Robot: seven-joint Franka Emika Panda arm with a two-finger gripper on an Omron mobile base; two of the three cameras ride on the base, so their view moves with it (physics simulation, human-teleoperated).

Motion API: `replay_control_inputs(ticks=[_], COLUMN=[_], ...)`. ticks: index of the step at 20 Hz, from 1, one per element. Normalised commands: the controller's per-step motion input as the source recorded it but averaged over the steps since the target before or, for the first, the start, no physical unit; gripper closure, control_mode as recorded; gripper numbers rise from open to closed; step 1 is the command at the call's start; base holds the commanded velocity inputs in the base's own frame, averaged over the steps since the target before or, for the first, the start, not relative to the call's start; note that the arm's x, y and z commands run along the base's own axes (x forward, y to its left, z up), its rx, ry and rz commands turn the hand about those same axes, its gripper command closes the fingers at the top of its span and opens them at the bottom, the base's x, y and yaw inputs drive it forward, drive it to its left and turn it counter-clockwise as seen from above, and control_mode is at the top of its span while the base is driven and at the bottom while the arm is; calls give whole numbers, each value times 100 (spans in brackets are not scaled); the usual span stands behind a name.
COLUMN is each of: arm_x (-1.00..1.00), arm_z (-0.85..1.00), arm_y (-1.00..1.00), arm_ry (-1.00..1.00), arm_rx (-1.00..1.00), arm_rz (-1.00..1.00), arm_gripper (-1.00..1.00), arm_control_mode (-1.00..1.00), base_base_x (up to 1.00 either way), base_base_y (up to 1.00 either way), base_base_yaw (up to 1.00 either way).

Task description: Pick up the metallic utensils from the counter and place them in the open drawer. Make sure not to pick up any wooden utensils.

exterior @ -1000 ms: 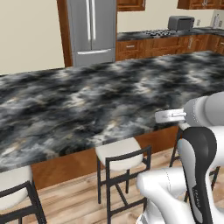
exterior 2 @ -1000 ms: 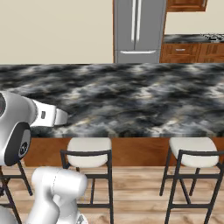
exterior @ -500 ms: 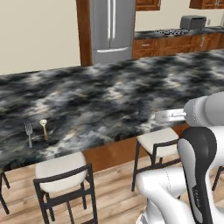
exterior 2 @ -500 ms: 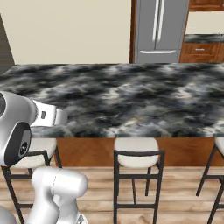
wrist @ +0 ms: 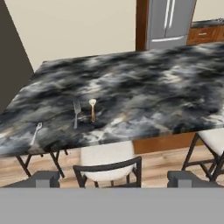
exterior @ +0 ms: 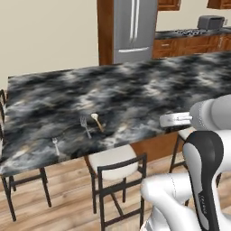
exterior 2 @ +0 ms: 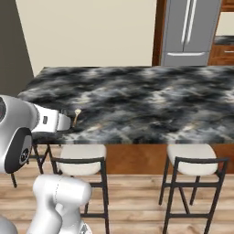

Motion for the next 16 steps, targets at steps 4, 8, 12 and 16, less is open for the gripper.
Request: replay_control_inputs(ticks=[4, 8, 12, 16], arm_x=[0, 0, 0, 0], arm_z=[0, 0, 0, 0], arm_y=[0, 0, 0, 0], arm_ry=[0, 0, 0, 0], arm_rx=[0, 0, 0, 0], arm_rz=[0, 0, 0, 0], arm_gripper=[-100, -100, -100, -100], arm_control_mode=[100, 100, 100, 100], base_base_x=[36, 94, 85, 17], base_base_y=[89, 34, 16, 38], base_base_yaw=[0, 0, -1, -1])
